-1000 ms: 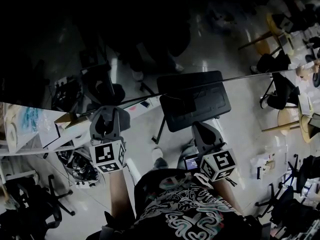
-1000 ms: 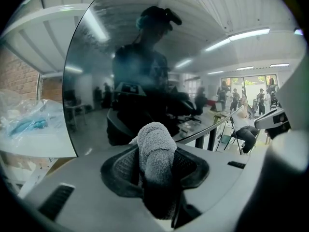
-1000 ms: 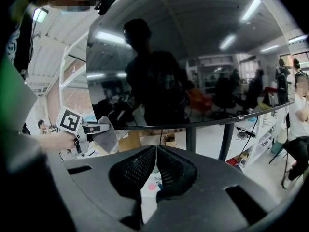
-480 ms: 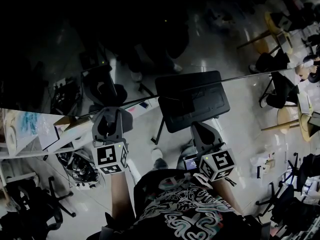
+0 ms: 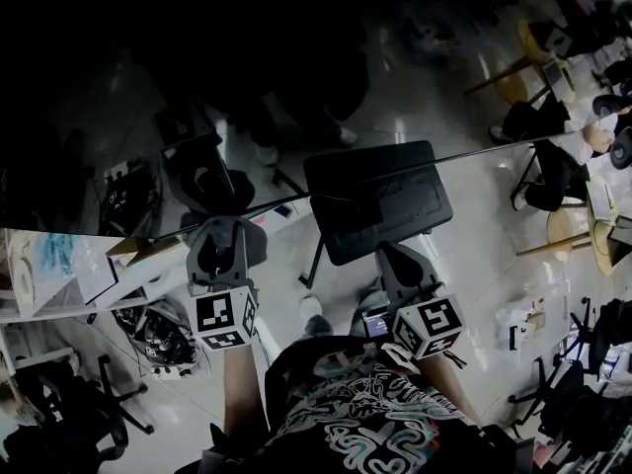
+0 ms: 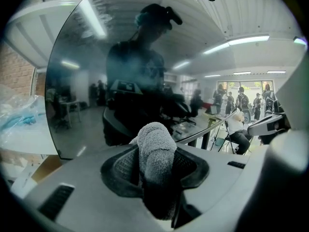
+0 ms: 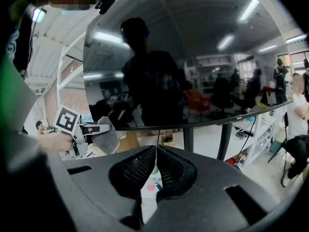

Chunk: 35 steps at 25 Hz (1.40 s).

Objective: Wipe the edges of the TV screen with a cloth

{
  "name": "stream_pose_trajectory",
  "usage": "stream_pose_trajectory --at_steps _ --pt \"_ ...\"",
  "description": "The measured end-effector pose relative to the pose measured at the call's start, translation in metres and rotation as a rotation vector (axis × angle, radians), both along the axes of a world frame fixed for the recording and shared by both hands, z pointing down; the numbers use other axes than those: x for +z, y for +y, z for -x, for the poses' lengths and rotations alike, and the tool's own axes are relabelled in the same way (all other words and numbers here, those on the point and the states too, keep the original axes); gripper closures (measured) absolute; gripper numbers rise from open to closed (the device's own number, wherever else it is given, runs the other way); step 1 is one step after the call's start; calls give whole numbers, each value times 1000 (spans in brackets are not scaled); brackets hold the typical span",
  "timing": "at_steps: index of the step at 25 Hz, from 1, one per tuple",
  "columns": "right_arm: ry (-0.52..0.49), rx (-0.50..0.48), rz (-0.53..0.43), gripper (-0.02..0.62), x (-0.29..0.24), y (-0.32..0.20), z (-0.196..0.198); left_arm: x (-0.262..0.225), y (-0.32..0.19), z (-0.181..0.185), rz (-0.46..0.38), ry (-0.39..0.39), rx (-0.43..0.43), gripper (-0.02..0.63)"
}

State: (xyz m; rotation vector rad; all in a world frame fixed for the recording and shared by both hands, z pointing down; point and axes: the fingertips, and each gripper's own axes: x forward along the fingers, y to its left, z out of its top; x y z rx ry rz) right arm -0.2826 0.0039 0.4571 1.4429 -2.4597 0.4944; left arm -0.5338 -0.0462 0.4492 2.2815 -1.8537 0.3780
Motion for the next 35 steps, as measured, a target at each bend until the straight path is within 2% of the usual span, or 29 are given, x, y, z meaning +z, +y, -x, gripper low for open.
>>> stream_pose_trajectory --at_steps 21,35 --pt "-3 39 -3 563 0 -1 -18 0 -7 -29 -2 24 44 453" --pt "-12 75 -11 563 -4 -1 -32 -1 -13 -56 -1 32 103 454"
